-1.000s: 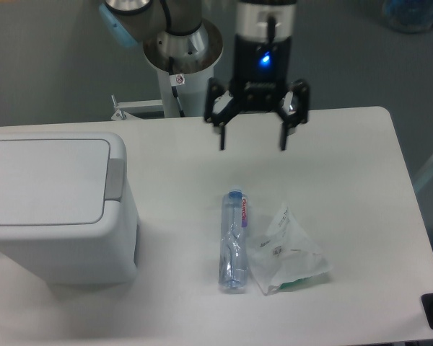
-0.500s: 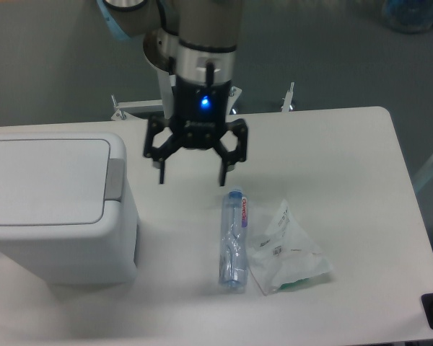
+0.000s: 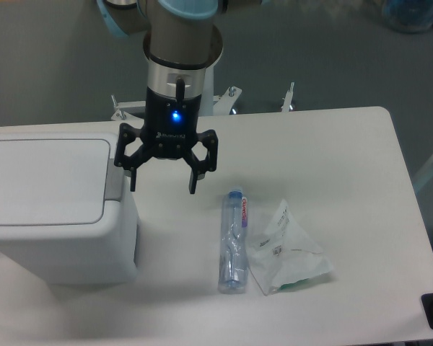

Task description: Open the trash can

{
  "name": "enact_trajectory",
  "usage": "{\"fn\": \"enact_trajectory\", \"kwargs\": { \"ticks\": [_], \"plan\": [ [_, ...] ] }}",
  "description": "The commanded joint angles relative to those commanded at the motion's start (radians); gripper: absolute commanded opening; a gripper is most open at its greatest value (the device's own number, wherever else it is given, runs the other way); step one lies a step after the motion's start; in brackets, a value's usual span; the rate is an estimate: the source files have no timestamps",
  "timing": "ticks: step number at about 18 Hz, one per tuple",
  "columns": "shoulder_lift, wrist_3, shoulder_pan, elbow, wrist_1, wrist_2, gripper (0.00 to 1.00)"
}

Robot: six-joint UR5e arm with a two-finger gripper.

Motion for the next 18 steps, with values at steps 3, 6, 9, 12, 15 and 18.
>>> {"fn": "enact_trajectory", "kwargs": {
  "ticks": [3, 6, 9, 12, 15, 18],
  "plan": [
    [0.000, -0.003, -0.003, -0.017, 0.000, 0.000, 1.00],
    [0.003, -0.003, -0.009, -0.023, 0.002, 0.000, 1.00],
    [0.003, -0.003, -0.009, -0.025, 0.002, 0.000, 1.00],
    [0.003, -0.003, -0.009, -0.031, 0.002, 0.000, 1.00],
    [0.003, -0.003, -0.009, -0.031, 0.005, 0.000, 1.00],
    [0.003, -0.003, -0.009, -0.031, 0.006, 0.000, 1.00]
  ]
}}
